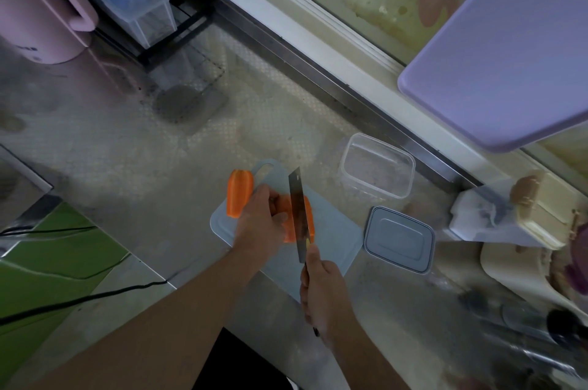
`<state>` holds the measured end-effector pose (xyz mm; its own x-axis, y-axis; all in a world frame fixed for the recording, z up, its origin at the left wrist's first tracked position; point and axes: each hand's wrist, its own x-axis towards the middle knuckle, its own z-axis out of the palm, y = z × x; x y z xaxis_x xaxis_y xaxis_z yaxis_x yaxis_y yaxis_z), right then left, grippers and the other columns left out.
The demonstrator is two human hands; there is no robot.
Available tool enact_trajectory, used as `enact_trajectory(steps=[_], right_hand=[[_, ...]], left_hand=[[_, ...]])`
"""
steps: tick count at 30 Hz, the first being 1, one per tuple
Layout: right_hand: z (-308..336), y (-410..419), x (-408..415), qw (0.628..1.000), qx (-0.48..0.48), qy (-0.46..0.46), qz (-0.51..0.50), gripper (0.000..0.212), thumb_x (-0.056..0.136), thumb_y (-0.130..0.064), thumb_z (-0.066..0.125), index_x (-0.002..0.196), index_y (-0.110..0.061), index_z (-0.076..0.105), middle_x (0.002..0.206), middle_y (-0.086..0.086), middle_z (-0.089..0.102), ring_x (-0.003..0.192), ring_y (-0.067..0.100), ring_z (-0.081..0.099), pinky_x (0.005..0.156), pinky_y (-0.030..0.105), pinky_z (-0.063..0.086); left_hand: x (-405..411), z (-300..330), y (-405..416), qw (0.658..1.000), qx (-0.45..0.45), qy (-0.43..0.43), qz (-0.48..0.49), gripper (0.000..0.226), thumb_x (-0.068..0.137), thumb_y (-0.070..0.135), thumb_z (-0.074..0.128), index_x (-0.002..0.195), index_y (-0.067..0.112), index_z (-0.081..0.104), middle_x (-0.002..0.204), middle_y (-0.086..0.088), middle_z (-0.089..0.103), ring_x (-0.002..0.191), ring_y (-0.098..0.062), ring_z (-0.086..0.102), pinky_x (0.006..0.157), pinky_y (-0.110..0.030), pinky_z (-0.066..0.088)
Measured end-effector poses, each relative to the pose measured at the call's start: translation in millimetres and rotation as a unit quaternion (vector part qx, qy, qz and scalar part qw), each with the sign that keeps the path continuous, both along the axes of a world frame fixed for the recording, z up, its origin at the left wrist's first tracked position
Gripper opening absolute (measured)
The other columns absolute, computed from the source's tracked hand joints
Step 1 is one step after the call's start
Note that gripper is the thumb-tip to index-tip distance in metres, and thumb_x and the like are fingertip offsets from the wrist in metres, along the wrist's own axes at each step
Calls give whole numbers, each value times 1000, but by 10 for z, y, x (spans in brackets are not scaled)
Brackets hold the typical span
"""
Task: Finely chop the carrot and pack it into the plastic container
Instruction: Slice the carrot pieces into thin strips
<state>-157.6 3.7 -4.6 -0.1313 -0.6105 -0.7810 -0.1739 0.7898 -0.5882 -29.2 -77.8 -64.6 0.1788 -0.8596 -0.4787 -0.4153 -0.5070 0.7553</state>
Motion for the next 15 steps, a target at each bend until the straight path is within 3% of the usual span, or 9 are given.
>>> enact_trajectory(steps=[15], right_hand=[[-114, 45, -38, 997, 49, 54, 14, 53, 100, -66, 35, 68, -25, 42, 58, -6, 35, 46, 9, 30, 44, 21, 25]], left_hand=[[1, -44, 16, 999, 6, 27, 23, 28, 94, 5, 70, 100, 29, 57, 92, 4, 62, 85, -14, 65, 74, -47, 63]])
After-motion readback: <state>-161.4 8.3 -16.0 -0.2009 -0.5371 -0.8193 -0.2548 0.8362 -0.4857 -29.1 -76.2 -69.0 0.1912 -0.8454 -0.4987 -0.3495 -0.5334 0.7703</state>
